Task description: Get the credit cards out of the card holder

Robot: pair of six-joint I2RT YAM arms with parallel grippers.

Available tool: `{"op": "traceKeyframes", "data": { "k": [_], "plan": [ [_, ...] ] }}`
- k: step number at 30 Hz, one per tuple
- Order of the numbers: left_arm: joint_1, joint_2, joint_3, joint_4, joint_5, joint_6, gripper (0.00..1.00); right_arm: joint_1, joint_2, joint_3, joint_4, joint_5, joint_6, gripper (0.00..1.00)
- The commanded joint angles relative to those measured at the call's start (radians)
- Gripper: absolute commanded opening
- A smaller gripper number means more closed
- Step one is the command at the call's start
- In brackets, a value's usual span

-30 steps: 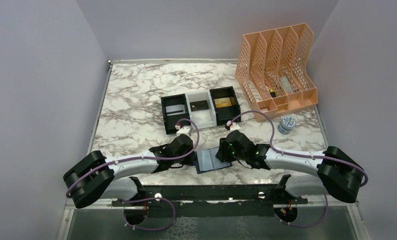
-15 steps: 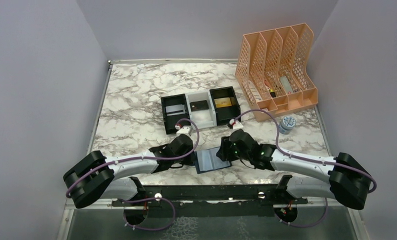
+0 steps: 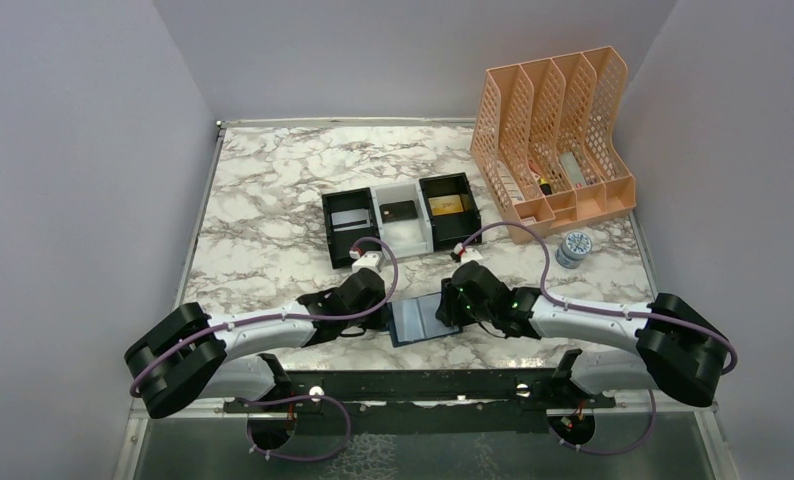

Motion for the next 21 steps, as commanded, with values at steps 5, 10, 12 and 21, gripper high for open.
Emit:
{"op": "traceKeyframes", "data": {
  "k": [5, 10, 12, 21],
  "plan": [
    [-0.006, -0.014, -0.015, 0.010, -0.011, 0.013, 0.13, -0.001, 0.017, 0.026, -0.002, -0.043, -0.015, 0.34],
    [-0.007, -0.023, -0.003, 0.010, -0.011, 0.025, 0.12, -0.001, 0.029, 0.063, -0.055, 0.016, -0.013, 0.38],
    [-0.006, -0.034, -0.001, 0.004, -0.017, 0.028, 0.10, -0.001, 0.024, 0.071, -0.068, 0.028, -0.016, 0.40],
    [-0.006, -0.080, -0.039, -0.014, -0.040, 0.013, 0.10, -0.001, 0.001, 0.062, -0.030, -0.035, -0.035, 0.42]
  ]
}}
